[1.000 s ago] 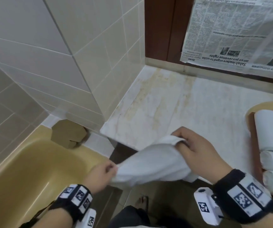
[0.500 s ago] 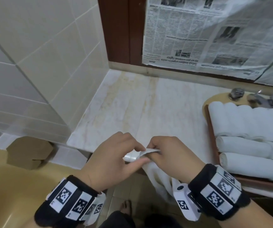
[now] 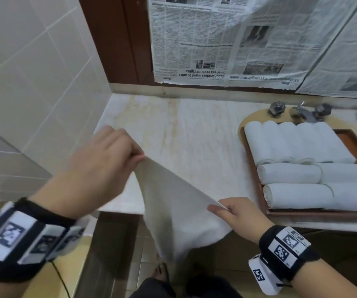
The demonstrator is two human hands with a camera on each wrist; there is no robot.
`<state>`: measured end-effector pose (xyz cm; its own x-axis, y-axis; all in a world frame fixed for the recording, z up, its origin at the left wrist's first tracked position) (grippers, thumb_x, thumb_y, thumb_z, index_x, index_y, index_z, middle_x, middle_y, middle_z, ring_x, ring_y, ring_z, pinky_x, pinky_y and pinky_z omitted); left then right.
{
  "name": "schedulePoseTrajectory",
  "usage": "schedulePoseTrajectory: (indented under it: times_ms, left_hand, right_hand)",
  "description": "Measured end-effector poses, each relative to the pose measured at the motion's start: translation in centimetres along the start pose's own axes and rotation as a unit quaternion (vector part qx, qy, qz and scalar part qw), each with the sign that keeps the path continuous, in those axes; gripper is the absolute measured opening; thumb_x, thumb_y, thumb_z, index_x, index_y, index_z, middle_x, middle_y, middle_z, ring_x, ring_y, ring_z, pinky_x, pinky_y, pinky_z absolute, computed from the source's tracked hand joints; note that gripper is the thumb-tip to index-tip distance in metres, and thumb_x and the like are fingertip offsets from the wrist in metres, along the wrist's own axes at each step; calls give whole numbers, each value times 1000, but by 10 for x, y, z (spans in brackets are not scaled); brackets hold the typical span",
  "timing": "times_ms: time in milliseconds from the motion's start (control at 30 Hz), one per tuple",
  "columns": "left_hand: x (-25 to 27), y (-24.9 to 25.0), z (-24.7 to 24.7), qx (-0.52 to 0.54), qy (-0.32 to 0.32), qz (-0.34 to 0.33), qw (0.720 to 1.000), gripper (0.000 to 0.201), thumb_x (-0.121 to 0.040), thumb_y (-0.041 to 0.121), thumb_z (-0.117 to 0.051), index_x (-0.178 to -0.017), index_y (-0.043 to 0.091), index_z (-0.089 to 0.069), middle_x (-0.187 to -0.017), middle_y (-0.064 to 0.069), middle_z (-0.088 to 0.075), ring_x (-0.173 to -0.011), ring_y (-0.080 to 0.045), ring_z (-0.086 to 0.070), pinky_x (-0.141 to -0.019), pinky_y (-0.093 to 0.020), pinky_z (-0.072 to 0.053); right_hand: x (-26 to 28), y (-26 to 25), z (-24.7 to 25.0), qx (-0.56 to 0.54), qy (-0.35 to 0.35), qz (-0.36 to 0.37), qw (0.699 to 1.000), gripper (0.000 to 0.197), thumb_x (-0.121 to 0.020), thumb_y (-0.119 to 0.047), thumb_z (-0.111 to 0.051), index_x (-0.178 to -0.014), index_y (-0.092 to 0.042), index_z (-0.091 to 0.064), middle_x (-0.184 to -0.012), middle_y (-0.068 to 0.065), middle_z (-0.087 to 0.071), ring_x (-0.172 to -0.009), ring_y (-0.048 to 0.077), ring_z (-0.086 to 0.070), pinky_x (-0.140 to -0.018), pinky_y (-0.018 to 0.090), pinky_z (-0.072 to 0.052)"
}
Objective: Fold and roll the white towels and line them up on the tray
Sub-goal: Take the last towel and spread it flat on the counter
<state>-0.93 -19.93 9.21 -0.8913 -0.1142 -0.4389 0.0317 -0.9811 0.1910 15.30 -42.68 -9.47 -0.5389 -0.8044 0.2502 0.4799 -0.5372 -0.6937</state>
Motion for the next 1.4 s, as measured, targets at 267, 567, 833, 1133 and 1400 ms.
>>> schedulePoseTrajectory:
  times_ms: [267, 567, 833, 1133, 1400]
  left_hand:
    - [4, -85, 52, -63, 86, 80, 991, 13, -102, 20, -58, -98, 8, -63, -82, 8, -45, -78, -27, -47, -71, -45, -43]
    - [83, -193, -3, -60, -13, 273, 960, 6, -98, 30, -59, -94, 27, -57, -76, 2, -57, -63, -23, -55, -57, -47, -51]
    - [143, -224, -71, -83, -319, 195, 924, 16, -83, 45, -79, -78, 42, -63, -68, 19, -60, -64, 1, -57, -60, -28, -46]
    - [27, -235, -87, -315, -432, 61, 843, 18, -102, 33, -49, -94, 34, -64, -89, 15, -58, -91, -8, -56, -86, -25, -49]
    - [-148, -318, -64, -228, -96, 276, 929, 29, -103, 27, -47, -110, 3, -62, -110, -33, -54, -94, -53, -58, -82, -57, -49]
  right_hand:
    - [0, 48, 22, 47, 0, -51, 998, 53, -97, -49, -61, -58, -20, -38, -52, -8, -41, -52, 8, -41, -55, 27, -29]
    - [15, 33, 86, 116, 77, -29, 990, 19, -96, -37, -63, -78, -36, -57, -75, -27, -63, -76, -8, -59, -63, 21, -39]
    - [36, 33, 78, 223, 34, -49, 973, 26, -93, -62, -48, -85, -38, -56, -78, -18, -62, -73, -2, -57, -69, 20, -48]
    - [-21, 5, 130, 344, -62, -97, 932, 19, -98, -44, -60, -81, -34, -58, -73, -13, -58, -66, 0, -50, -59, 17, -34]
    - [-146, -16, 258, 237, 281, -136, 920, 33, -99, -44, -46, -101, -13, -58, -96, 11, -62, -86, 33, -58, -76, 40, -48]
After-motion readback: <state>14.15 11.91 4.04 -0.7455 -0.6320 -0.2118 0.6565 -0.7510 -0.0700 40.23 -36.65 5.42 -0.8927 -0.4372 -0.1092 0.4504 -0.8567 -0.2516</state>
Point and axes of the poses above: each hand's wrist, its own x-axis away from the middle knuckle, its own z-axis out of the back of the hand, y = z × x, the point moved 7 cm from there along -x, towards the middle knuckle
